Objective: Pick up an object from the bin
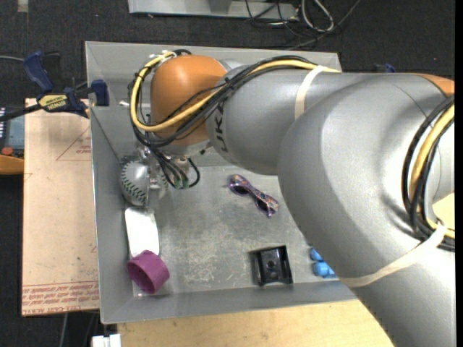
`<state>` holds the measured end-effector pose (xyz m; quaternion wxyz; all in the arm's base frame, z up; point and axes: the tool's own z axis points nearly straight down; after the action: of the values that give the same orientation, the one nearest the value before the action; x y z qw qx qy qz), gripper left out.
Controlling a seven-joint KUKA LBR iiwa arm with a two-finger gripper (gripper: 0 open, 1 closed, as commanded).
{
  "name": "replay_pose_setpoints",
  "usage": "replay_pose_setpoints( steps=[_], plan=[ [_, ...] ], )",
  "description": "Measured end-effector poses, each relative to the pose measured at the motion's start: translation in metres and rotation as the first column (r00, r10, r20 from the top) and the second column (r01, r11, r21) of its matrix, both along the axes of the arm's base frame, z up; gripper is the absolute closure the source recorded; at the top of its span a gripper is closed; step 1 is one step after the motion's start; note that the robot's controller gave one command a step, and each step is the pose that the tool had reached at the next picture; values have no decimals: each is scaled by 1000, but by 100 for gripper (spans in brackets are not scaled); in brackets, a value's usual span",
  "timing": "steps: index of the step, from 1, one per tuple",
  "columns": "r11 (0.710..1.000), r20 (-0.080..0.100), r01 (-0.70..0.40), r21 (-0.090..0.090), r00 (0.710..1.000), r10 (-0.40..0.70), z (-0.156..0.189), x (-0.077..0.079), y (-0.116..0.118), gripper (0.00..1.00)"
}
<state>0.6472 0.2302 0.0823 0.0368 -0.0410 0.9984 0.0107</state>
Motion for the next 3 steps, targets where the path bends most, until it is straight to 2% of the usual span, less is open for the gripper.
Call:
replay_pose_setpoints(
  steps=[3],
  plan=[
    [1000,7,1,3,1000,-1,10,2,1,100]
  ],
)
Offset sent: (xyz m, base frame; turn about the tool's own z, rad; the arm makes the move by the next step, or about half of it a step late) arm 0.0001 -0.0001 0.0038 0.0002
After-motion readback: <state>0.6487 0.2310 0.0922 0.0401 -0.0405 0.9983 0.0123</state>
